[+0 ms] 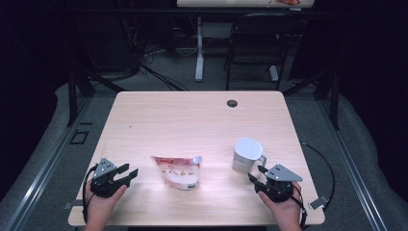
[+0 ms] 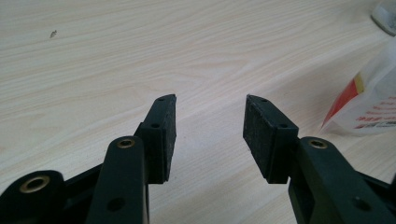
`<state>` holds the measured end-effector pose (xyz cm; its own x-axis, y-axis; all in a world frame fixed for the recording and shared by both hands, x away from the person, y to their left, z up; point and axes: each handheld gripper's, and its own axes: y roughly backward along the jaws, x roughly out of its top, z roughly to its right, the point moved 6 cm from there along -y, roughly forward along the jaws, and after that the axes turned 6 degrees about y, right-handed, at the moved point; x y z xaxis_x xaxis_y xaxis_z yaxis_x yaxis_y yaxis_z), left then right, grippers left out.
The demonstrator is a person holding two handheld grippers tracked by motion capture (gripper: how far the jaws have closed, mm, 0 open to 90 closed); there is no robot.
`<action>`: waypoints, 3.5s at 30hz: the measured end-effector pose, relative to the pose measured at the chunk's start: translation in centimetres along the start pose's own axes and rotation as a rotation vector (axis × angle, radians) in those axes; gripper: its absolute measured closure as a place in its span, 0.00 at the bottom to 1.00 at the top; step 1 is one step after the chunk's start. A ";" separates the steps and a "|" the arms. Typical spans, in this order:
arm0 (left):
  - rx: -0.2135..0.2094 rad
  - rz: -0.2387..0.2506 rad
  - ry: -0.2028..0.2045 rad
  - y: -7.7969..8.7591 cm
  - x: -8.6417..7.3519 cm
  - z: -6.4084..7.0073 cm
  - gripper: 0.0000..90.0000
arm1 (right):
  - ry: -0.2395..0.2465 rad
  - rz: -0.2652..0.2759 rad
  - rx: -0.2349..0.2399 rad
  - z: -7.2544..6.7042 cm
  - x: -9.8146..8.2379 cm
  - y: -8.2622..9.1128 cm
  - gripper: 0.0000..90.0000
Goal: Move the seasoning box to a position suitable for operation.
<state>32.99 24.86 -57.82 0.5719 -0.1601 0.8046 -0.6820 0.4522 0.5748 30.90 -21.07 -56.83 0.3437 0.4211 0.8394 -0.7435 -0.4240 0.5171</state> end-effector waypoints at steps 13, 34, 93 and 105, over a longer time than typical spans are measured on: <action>-0.012 -0.027 0.034 -0.2 -0.3 -0.4 0.63 | -0.030 -0.029 -0.027 1.1 -0.5 0.2 0.68; -0.016 0.002 0.069 0.0 0.0 -0.6 0.61 | -0.078 -0.021 -0.106 2.8 -0.8 0.1 0.68; -0.023 0.000 0.067 0.0 -0.2 -0.6 0.61 | -0.038 -0.083 -0.073 2.4 -0.8 0.0 0.77; -0.025 -0.011 0.053 0.0 -0.3 -0.4 0.61 | -0.004 -0.099 -0.015 0.7 -1.2 1.6 0.77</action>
<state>33.00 25.23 -58.07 0.6032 -0.1186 0.7887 -0.6645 0.4723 0.5792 29.67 -22.79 -56.89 0.4179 0.4572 0.7851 -0.7145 -0.3684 0.5948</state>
